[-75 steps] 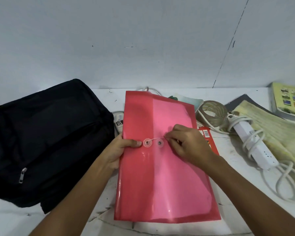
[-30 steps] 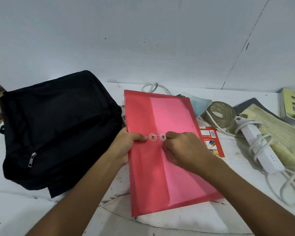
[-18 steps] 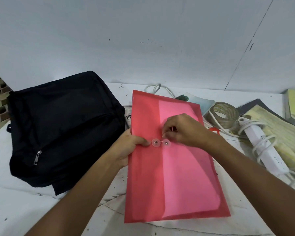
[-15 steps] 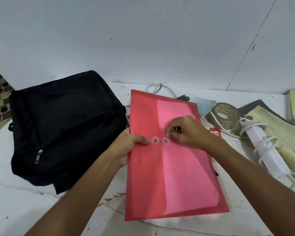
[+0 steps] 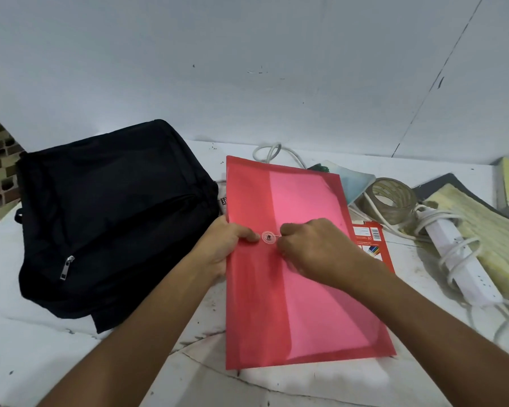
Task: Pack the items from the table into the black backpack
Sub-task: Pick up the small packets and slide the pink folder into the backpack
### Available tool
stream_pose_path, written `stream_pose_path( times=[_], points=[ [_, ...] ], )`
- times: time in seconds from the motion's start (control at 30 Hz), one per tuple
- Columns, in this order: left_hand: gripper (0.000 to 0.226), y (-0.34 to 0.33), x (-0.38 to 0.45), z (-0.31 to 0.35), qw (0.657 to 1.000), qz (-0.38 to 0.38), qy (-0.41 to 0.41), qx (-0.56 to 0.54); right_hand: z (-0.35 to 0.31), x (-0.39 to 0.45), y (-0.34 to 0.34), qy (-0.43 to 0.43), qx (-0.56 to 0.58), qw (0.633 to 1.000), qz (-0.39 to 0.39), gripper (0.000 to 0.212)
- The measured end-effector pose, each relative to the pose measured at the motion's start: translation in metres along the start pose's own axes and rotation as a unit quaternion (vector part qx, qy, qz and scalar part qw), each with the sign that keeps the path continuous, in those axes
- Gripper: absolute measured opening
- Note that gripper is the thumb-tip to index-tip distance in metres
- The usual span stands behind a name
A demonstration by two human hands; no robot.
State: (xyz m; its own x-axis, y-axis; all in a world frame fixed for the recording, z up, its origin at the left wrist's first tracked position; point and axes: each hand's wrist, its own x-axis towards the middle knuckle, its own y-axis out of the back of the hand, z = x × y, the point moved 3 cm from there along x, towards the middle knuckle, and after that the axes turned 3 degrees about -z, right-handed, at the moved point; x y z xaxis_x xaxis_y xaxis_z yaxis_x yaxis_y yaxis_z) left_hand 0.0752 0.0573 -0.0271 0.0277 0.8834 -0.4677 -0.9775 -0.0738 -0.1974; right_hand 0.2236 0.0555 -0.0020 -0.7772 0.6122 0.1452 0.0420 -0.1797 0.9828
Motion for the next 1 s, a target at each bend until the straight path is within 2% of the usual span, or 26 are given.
stream_pose_path(
  times=[0.07,0.17,0.23,0.3,0.47,0.67,0.8,0.9,1.0],
  points=[
    [0.029,0.001,-0.001,0.002,1.000,-0.002,0.000,0.006,0.000,0.003,0.005,0.018,-0.001,1.000,-0.021,0.024],
    [0.029,0.004,0.003,0.003,1.000,-0.013,0.004,0.024,0.000,0.012,0.010,0.002,-0.014,0.994,-0.112,0.012],
    [0.029,0.006,0.004,0.003,0.999,-0.021,0.005,0.028,0.004,0.017,0.018,-0.028,0.017,0.982,-0.187,0.019],
    [0.030,0.006,0.006,0.002,0.999,-0.025,0.003,0.033,0.005,0.024,0.024,-0.037,0.050,0.973,-0.222,0.025],
    [0.031,0.002,0.007,0.002,0.998,-0.050,0.016,0.035,-0.003,0.048,0.029,-0.003,0.075,0.964,-0.257,0.015],
    [0.019,0.011,0.010,-0.005,0.996,-0.004,0.085,-0.009,0.004,0.066,0.019,0.003,0.194,0.934,-0.299,0.013],
    [0.056,0.007,0.006,-0.007,0.993,-0.030,0.107,-0.039,0.000,0.073,0.019,0.010,0.237,0.921,-0.308,0.014],
    [0.039,0.003,0.006,-0.008,0.988,-0.075,0.119,-0.070,-0.002,0.079,0.018,0.007,0.231,0.922,-0.311,0.014],
    [0.037,0.005,0.008,-0.006,0.987,-0.092,0.115,-0.060,-0.003,0.080,0.017,-0.005,0.268,0.915,-0.303,0.015]
  ],
)
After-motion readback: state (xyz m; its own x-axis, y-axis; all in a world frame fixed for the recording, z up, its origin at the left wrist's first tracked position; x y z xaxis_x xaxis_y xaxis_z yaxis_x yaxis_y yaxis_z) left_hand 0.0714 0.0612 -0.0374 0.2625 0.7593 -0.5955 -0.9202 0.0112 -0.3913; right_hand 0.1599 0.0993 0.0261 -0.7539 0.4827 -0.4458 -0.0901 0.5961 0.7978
